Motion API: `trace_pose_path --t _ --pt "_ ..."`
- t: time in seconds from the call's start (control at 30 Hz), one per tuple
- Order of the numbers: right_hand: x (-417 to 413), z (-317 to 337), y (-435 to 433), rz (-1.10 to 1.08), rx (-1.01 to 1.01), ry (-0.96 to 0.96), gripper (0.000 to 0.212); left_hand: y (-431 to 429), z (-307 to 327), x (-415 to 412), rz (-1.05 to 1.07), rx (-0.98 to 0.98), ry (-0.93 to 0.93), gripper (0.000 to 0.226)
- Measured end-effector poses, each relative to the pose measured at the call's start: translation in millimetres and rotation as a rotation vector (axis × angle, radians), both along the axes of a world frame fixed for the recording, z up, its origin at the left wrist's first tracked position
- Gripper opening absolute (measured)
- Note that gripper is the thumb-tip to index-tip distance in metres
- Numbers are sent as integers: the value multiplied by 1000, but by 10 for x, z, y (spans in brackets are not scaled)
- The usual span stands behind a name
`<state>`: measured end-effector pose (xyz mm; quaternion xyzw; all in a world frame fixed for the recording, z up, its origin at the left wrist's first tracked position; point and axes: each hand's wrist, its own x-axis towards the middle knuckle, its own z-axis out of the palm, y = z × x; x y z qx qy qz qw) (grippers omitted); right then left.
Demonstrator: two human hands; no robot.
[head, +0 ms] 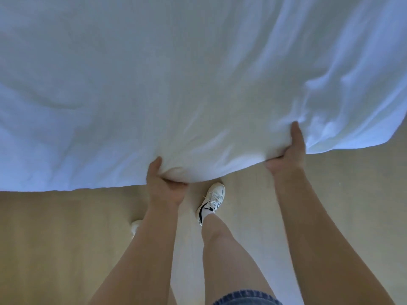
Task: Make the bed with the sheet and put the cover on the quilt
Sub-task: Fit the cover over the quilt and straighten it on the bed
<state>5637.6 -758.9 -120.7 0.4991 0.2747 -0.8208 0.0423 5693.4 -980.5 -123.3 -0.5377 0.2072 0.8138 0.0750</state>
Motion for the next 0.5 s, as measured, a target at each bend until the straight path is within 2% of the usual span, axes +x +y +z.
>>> trace_pose_path --t 0.07,0.13,0.2,0.3,0.37,0.43,0.5 --pt "-14 135 196 -4 21 44 21 -21 -16 71 69 67 60 35" --pt "183 135 289 -13 36 -21 11 51 -41 52 100 73 77 36" --pt "415 -48 300 -53 103 -166 15 171 -96 16 53 45 9 32" --pt "442 -355 272 -53 177 -238 28 243 -105 -1 -113 -73 -169 15" --pt "458 -511 156 -18 72 -239 31 221 -98 92 -166 -197 -224 11" --pt "634 -540 -74 109 -110 -199 48 239 -49 216 -175 -307 -256 8" --pt "796 -478 -366 236 -292 -117 53 279 -73 268 -188 -372 -336 25"
